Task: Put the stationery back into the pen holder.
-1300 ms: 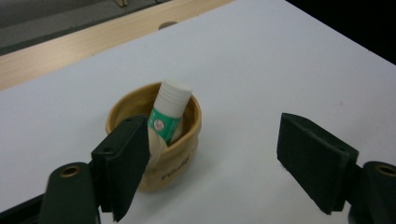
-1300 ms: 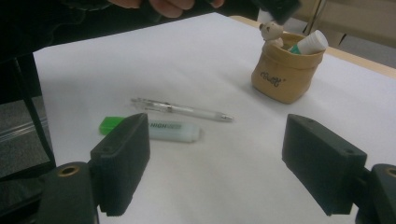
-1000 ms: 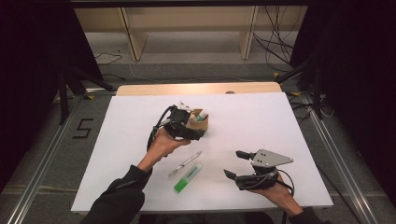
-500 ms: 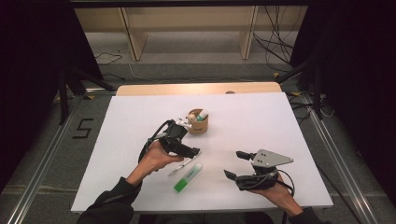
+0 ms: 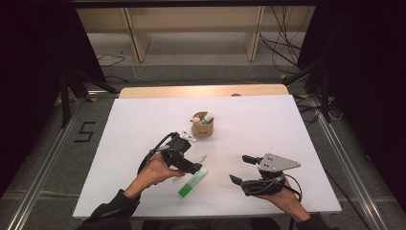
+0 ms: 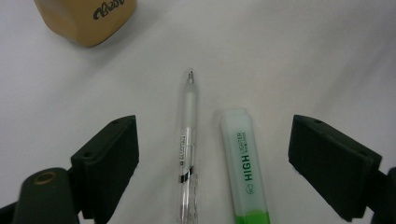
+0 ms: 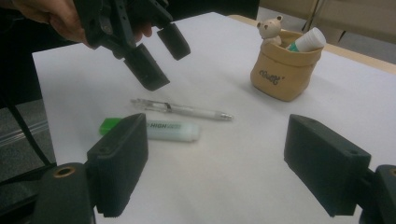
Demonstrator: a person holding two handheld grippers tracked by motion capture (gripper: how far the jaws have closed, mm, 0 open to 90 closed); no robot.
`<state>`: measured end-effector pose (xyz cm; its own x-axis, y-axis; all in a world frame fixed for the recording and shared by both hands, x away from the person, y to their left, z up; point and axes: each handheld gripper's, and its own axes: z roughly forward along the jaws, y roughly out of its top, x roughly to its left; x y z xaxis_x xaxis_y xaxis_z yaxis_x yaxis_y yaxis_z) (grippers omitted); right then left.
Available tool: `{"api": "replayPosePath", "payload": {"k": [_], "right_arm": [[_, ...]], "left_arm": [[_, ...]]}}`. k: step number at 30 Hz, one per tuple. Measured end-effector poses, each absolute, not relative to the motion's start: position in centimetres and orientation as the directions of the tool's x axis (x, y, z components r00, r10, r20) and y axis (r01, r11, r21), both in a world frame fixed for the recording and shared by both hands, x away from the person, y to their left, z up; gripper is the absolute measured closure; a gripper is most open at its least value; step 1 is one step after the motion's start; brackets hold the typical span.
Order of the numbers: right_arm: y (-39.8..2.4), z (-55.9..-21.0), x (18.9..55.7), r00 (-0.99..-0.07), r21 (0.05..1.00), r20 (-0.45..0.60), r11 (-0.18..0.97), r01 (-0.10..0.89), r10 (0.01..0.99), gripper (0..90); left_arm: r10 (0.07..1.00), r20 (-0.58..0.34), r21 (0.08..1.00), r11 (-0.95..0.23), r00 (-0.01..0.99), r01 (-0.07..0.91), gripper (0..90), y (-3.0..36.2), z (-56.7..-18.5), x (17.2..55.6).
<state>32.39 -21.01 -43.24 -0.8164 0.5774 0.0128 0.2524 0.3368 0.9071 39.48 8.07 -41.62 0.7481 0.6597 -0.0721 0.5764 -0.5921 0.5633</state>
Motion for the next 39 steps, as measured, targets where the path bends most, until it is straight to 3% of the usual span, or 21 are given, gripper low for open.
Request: {"api": "replayPosePath", "payload": {"k": [28,39], "right_arm": [[-20.9,-43.2,32.4,-0.815,0.904,-0.001,0.349,0.247,0.58,22.5],[-20.9,-43.3,32.4,-0.815,0.903,0.0,0.351,0.249,0.579,22.5]], "left_arm": [[0.614,-0.066,0.465,-0.678,0.786,0.569,17.0,7.6,-43.3,36.8],[0.611,-0.058,0.412,-0.706,0.79,0.576,28.2,7.5,-44.3,36.1]]}}
